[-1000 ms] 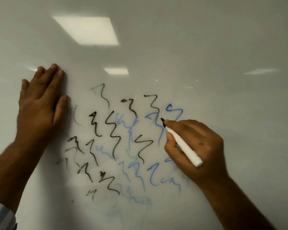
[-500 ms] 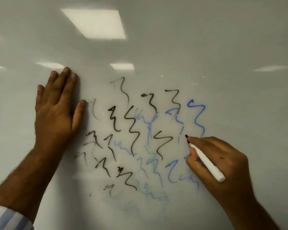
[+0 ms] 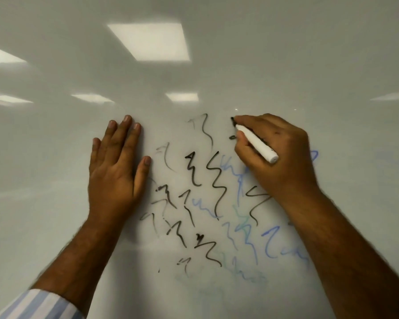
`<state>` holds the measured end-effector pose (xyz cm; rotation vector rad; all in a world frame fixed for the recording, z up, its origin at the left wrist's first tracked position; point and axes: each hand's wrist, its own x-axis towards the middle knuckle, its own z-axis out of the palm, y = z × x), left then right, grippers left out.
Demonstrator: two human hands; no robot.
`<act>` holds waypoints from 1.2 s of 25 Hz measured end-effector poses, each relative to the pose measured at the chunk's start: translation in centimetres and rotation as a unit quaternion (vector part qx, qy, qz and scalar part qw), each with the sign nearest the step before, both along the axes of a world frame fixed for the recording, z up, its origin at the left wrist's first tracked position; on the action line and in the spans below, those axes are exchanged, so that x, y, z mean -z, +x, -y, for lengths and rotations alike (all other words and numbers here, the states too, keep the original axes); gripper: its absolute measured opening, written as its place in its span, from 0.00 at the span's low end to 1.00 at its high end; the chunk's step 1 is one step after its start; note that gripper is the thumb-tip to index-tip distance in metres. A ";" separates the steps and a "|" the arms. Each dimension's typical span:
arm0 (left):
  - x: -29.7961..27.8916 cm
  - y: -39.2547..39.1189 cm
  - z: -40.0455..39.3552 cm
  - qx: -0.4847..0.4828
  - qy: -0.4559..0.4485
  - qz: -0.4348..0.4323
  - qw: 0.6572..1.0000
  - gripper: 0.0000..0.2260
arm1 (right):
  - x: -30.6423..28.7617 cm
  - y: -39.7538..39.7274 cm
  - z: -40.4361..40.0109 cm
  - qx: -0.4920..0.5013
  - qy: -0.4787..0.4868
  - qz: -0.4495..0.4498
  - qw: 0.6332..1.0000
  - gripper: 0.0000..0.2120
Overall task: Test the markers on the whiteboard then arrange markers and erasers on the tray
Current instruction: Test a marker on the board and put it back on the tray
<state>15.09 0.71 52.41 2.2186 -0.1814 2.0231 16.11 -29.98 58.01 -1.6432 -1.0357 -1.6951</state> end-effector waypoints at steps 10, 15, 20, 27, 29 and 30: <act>0.1 -0.2 -1.1 0.018 0.025 -0.009 0.999 0.27 | 1.0 -2.0 0.7 0.036 0.006 -0.076 0.996 0.09; 1.1 -0.3 -1.9 0.003 0.010 0.006 1.000 0.26 | 5.3 -3.7 -1.9 -0.018 -0.056 -0.112 0.992 0.11; 2.8 -0.3 -2.6 0.008 -0.071 0.011 0.997 0.26 | 6.0 -3.5 -5.3 -0.032 -0.071 -0.053 0.996 0.10; 5.7 -0.9 -4.6 -0.002 -0.090 0.002 0.996 0.28 | 4.5 -1.3 -8.8 0.046 -0.086 0.008 0.995 0.15; 5.8 -0.8 -4.8 -0.005 -0.090 0.001 0.996 0.28 | 4.5 -1.3 -8.9 0.039 -0.071 -0.006 0.997 0.16; 5.9 -0.7 -4.8 -0.006 -0.089 0.002 0.996 0.28 | 4.8 -1.4 -8.7 0.030 -0.065 -0.015 0.997 0.15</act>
